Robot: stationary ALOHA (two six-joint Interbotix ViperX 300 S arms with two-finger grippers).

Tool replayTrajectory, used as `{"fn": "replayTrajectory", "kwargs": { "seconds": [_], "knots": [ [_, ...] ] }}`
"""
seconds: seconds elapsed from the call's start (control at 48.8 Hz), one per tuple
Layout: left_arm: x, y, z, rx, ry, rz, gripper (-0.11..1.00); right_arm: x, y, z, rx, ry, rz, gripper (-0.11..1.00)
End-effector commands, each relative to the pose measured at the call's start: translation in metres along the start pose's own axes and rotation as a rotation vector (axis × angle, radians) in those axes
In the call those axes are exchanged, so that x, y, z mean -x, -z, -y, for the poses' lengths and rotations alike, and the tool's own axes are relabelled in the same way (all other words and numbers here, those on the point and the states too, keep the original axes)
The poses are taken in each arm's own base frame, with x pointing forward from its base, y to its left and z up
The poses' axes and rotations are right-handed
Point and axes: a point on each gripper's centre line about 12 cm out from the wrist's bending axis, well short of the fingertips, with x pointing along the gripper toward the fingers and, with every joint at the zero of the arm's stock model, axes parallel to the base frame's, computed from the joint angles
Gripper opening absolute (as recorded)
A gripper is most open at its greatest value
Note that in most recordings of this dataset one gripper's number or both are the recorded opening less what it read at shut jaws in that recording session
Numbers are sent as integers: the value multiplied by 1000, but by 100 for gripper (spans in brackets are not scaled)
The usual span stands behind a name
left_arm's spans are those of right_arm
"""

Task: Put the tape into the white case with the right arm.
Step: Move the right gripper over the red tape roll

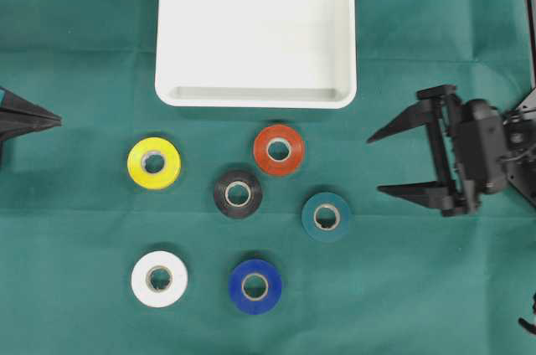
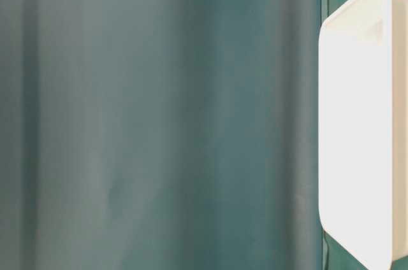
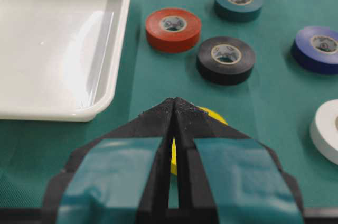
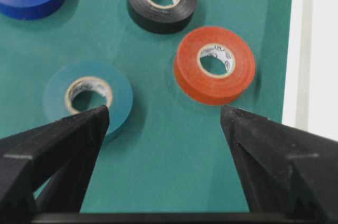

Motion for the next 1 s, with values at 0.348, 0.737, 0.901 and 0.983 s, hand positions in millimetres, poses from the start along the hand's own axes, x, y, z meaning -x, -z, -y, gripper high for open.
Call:
{"fn": "replayTrajectory", "kwargs": {
  "seconds": [0.348,0.737,0.901,0.983],
  "knots": [
    [0,-4,0,3,-1,11,0,-58,-24,8,-8,16,-33,67],
    [0,-4,0,3,-1,11,0,-101,-41,10,-6,15,-52,67],
    [0,-4,0,3,-1,8,0,-114,-44,11,-7,16,-56,67],
    [0,-4,0,3,-1,9,0,-120,-45,11,-7,17,-62,67]
  ]
}}
